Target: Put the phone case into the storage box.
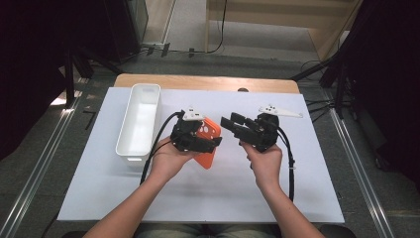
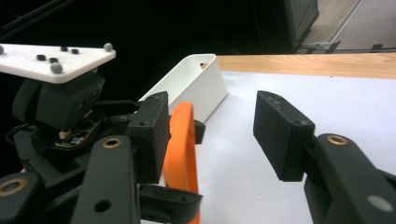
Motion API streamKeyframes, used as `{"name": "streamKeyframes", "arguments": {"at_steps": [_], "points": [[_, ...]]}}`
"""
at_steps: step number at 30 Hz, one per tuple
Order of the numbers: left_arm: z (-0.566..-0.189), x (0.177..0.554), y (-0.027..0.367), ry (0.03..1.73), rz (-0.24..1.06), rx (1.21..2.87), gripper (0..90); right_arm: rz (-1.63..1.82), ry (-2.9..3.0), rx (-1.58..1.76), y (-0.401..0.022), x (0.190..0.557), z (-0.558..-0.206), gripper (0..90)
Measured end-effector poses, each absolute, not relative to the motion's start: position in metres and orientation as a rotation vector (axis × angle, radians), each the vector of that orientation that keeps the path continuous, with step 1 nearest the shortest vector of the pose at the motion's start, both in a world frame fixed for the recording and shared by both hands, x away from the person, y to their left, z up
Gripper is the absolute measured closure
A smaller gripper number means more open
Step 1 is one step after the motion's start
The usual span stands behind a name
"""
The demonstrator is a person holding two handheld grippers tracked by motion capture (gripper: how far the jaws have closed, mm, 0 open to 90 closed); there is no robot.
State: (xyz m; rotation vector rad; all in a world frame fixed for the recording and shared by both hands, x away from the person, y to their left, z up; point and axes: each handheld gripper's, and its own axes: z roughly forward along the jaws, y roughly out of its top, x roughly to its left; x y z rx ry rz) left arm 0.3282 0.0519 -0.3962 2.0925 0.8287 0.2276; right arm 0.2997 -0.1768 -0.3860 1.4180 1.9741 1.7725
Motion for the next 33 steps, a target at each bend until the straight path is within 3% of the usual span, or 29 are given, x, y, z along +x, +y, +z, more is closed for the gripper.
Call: {"name": "streamKeyframes", "arguments": {"at_steps": [11, 21, 33], "points": [[-0.388, 0.328, 0.056, 0.819, 0.21, 2.082, 15.5, 1.71, 1.99, 1.421, -0.194, 0.305, -0.386, 37.1], [-0.384, 0.331, 0.059, 0.817, 0.16, 2.103, 15.5, 1.662, 2.043, 1.313, -0.198, 0.304, -0.392, 35.9], [-0.382, 0.333, 0.061, 0.812, 0.152, 2.12, 15.4, 1.648, 2.135, 1.279, -0.197, 0.303, -0.408, 25.2]]}}
